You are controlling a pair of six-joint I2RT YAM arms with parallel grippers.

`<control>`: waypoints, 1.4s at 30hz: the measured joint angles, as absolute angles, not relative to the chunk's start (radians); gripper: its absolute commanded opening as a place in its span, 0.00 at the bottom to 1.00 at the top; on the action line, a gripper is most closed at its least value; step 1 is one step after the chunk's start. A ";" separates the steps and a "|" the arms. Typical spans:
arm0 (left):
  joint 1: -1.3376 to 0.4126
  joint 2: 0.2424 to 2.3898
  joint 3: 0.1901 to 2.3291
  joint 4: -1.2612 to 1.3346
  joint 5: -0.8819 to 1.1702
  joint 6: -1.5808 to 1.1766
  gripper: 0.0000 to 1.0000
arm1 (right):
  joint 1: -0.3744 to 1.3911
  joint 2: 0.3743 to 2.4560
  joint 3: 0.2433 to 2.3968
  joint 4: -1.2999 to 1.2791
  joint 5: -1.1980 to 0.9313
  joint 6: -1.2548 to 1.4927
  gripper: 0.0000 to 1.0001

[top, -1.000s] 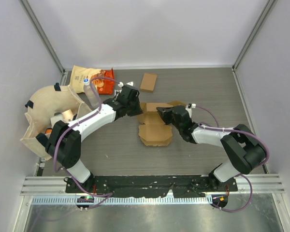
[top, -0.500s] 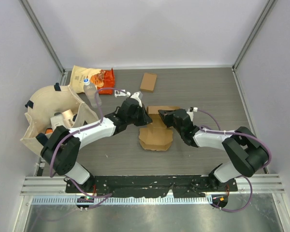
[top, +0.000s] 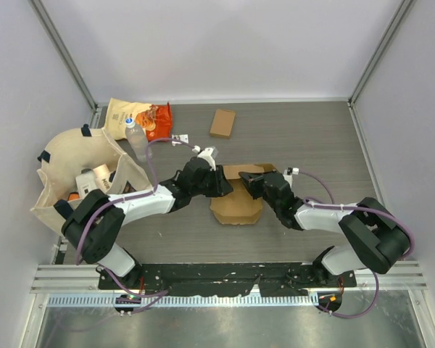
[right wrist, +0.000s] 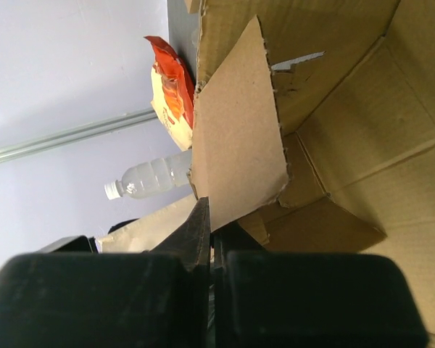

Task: Fold the paper box

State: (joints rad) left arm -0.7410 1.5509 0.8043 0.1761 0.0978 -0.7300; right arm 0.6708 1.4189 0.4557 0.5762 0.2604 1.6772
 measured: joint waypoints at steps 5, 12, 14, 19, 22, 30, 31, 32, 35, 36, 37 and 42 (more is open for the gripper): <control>-0.740 1.504 0.799 0.171 0.087 -0.690 0.65 | 0.681 1.407 0.437 0.597 0.257 1.672 0.01; -0.739 1.192 0.692 0.170 -0.089 -0.625 0.60 | 0.682 1.389 0.437 0.576 0.249 1.665 0.01; -0.738 1.172 0.677 0.178 -0.122 -0.614 0.58 | 0.682 1.389 0.437 0.576 0.249 1.665 0.01; -0.759 1.317 0.674 0.200 -0.142 -0.519 0.45 | 0.680 1.389 0.437 0.575 0.245 1.665 0.01; -0.820 1.400 0.662 0.212 -0.171 -0.440 0.49 | 0.680 1.389 0.438 0.574 0.242 1.666 0.01; -0.885 1.526 0.660 0.347 -0.303 -0.276 0.46 | 0.678 1.394 0.450 0.567 0.229 1.671 0.01; -0.888 1.542 0.660 0.382 -0.325 -0.260 0.42 | 0.678 1.398 0.451 0.568 0.229 1.675 0.01; -0.891 1.559 0.660 0.417 -0.344 -0.249 0.40 | 0.678 1.400 0.453 0.567 0.231 1.678 0.01; -0.905 1.619 0.660 0.521 -0.393 -0.230 0.31 | 0.673 1.406 0.466 0.567 0.236 1.681 0.01; -0.914 1.640 0.660 0.557 -0.410 -0.226 0.30 | 0.672 1.407 0.469 0.567 0.236 1.682 0.01; -0.926 1.662 0.661 0.595 -0.434 -0.221 0.30 | 0.672 1.409 0.472 0.567 0.237 1.682 0.01; -0.983 1.720 0.662 0.699 -0.583 -0.194 0.48 | 0.672 1.410 0.473 0.566 0.239 1.689 0.01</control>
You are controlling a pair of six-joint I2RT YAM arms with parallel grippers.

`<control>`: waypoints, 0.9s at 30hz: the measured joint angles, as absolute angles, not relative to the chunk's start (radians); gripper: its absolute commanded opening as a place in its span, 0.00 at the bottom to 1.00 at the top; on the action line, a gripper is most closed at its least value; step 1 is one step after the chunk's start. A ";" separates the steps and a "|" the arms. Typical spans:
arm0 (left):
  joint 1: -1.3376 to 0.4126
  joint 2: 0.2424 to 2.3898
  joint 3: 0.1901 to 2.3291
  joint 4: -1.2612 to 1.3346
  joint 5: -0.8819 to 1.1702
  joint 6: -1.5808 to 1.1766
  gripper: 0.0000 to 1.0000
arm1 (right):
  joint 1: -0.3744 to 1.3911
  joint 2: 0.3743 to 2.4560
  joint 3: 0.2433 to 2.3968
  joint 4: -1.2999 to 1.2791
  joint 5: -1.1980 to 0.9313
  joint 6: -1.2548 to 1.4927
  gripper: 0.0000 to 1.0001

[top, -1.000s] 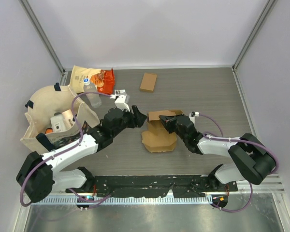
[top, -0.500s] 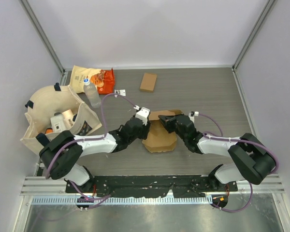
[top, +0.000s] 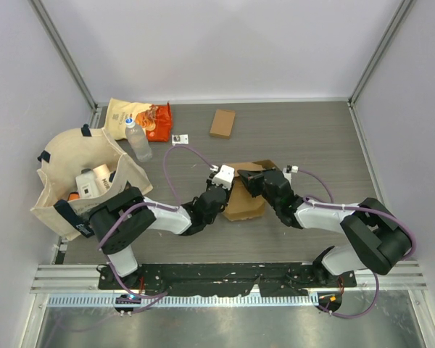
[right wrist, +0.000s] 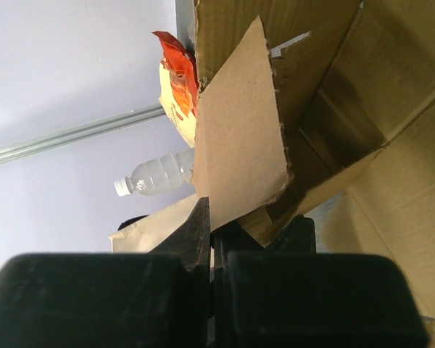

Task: Fold the paper box

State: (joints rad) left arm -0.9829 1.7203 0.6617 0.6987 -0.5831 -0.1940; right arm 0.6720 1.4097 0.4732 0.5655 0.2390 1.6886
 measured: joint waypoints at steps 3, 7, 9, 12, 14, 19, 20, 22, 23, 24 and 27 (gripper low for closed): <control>-0.997 1.732 0.660 0.742 -0.634 -0.179 0.57 | 0.672 1.410 0.473 0.562 0.238 1.702 0.01; -0.995 1.730 0.651 0.785 -0.641 -0.179 0.46 | 0.672 1.412 0.473 0.550 0.235 1.705 0.01; -0.994 1.728 0.648 0.805 -0.636 -0.176 0.36 | 0.673 1.420 0.473 0.550 0.230 1.706 0.01; -0.993 1.729 0.650 0.822 -0.646 -0.167 0.13 | 0.673 1.430 0.477 0.553 0.227 1.713 0.01; -0.993 1.738 0.656 0.824 -0.687 -0.152 0.07 | 0.673 1.434 0.488 0.545 0.230 1.716 0.01; -0.996 1.762 0.677 0.828 -0.764 -0.158 0.34 | 0.677 1.441 0.513 0.518 0.234 1.735 0.01; -0.997 1.767 0.680 0.828 -0.779 -0.159 0.35 | 0.680 1.443 0.517 0.514 0.234 1.739 0.01; -0.994 1.784 0.686 0.828 -0.810 -0.162 0.35 | 0.686 1.447 0.521 0.513 0.231 1.746 0.01; -0.993 1.790 0.688 0.827 -0.817 -0.164 0.35 | 0.688 1.448 0.522 0.511 0.230 1.751 0.01; -0.993 1.798 0.690 0.826 -0.823 -0.165 0.34 | 0.689 1.450 0.522 0.511 0.228 1.755 0.01; -0.993 1.822 0.707 0.823 -0.841 -0.171 0.13 | 0.693 1.458 0.525 0.515 0.226 1.767 0.01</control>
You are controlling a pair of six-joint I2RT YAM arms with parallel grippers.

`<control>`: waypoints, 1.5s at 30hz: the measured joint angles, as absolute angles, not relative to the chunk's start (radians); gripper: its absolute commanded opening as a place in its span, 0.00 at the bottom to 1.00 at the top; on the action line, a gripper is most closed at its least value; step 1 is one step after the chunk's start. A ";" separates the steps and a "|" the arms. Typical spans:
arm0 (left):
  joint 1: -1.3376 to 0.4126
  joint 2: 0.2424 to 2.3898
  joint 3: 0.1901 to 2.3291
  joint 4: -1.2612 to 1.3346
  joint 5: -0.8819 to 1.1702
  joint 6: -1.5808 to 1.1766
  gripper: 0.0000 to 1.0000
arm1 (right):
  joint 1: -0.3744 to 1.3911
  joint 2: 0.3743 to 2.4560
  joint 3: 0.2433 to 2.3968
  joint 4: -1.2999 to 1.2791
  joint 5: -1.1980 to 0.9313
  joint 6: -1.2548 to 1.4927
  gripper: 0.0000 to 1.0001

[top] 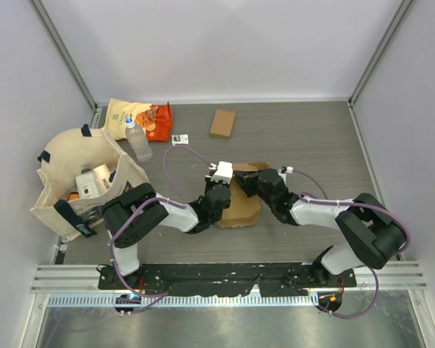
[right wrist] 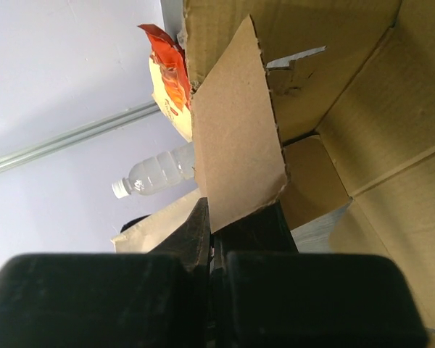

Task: Fold the paper box

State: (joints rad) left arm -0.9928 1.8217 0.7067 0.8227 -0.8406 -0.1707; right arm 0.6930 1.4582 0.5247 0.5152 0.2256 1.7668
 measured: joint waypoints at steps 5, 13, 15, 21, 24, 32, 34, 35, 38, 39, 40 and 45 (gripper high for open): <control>-0.994 1.878 0.789 0.788 -0.920 -0.168 0.00 | 0.694 1.465 0.533 0.518 0.258 1.789 0.01; -1.013 1.920 0.856 0.719 -1.058 -0.217 0.00 | 0.734 1.480 0.535 0.537 0.329 1.821 0.01; -1.012 1.919 0.855 0.711 -1.055 -0.228 0.09 | 0.739 1.487 0.535 0.546 0.336 1.824 0.01; -0.991 1.784 0.789 0.603 -0.869 -0.294 0.63 | 0.751 1.488 0.535 0.549 0.325 1.822 0.01; -0.983 1.658 0.711 0.590 -0.772 -0.322 0.63 | 0.756 1.488 0.535 0.549 0.312 1.815 0.01; -0.979 1.472 0.598 0.593 -0.672 -0.353 0.58 | 0.756 1.488 0.535 0.544 0.297 1.809 0.01; -0.979 1.472 0.588 0.590 -0.667 -0.359 0.59 | 0.756 1.488 0.536 0.543 0.297 1.809 0.01; -0.979 1.473 0.583 0.587 -0.665 -0.360 0.58 | 0.756 1.488 0.536 0.543 0.297 1.809 0.01; -0.979 1.495 0.584 0.585 -0.666 -0.363 0.53 | 0.756 1.488 0.538 0.542 0.297 1.808 0.05; -0.979 1.511 0.585 0.587 -0.670 -0.363 0.50 | 0.756 1.488 0.539 0.541 0.295 1.806 0.09; -0.979 1.530 0.589 0.587 -0.675 -0.363 0.49 | 0.756 1.488 0.540 0.541 0.293 1.803 0.13; -0.979 1.612 0.598 0.588 -0.700 -0.358 0.48 | 0.756 1.488 0.540 0.542 0.278 1.750 0.44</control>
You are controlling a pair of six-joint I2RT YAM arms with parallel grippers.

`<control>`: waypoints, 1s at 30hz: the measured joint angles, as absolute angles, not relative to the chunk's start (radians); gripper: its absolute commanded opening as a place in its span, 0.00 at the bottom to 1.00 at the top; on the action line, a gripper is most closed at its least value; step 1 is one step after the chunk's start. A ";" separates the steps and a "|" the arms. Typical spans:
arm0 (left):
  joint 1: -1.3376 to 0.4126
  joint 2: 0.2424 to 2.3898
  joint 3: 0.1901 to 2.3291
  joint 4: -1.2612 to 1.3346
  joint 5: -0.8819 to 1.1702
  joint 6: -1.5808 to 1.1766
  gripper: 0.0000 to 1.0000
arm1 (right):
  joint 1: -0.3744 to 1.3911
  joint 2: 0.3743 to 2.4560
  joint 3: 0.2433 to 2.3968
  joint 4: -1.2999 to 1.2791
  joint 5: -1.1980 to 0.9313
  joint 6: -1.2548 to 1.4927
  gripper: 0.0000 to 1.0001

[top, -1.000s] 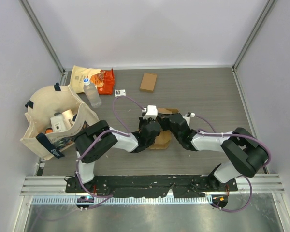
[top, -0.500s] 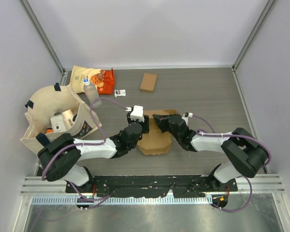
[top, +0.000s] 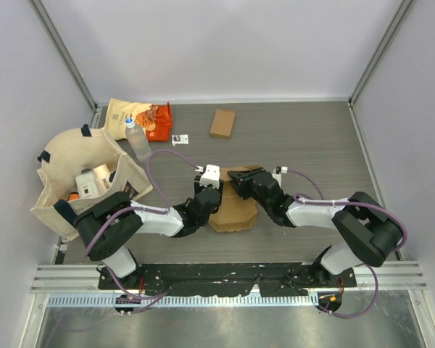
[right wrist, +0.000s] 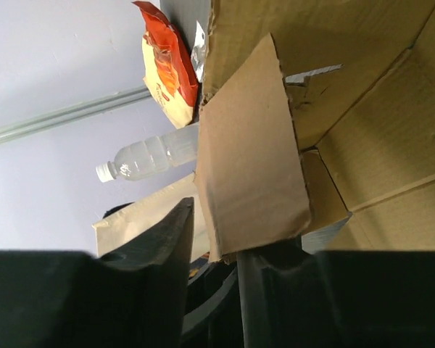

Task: Fold the paper box

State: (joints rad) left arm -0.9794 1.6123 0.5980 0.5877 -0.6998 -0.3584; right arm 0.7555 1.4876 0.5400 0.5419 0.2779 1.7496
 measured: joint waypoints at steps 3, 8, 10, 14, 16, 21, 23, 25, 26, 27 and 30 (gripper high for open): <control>-0.979 1.628 0.598 0.596 -0.712 -0.355 0.50 | 0.755 1.470 0.529 0.542 0.271 1.688 0.64; -0.979 1.647 0.601 0.633 -0.725 -0.339 0.52 | 0.728 1.328 0.503 0.458 0.229 1.521 0.73; -0.979 1.650 0.601 0.639 -0.728 -0.333 0.53 | 0.699 1.230 0.489 0.386 0.195 1.423 0.74; -0.979 1.650 0.602 0.640 -0.730 -0.329 0.50 | 0.578 0.966 0.474 0.174 0.099 1.116 0.74; -0.979 1.650 0.602 0.639 -0.732 -0.329 0.48 | 0.517 0.897 0.484 0.073 0.051 0.965 0.72; -0.979 1.660 0.617 0.638 -0.746 -0.329 0.38 | 0.468 0.933 0.555 -0.106 -0.067 0.717 0.58; -0.979 1.668 0.626 0.638 -0.751 -0.329 0.31 | 0.469 0.983 0.591 -0.126 -0.102 0.675 0.57; -0.979 1.673 0.628 0.638 -0.756 -0.329 0.29 | 0.474 1.061 0.651 -0.144 -0.130 0.639 0.57; -0.979 1.673 0.628 0.638 -0.759 -0.329 0.25 | 0.479 1.103 0.688 -0.156 -0.137 0.622 0.59; -0.979 1.673 0.628 0.638 -0.760 -0.329 0.23 | 0.487 1.139 0.721 -0.164 -0.136 0.606 0.61; -0.979 1.673 0.628 0.637 -0.772 -0.328 0.13 | 0.507 1.214 0.796 -0.175 -0.127 0.585 0.62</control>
State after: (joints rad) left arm -0.9794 1.6733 0.6285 0.6373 -0.7719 -0.3283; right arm 0.5072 1.2140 0.7963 -0.1749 -0.1272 0.5850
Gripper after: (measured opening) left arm 0.215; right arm 0.610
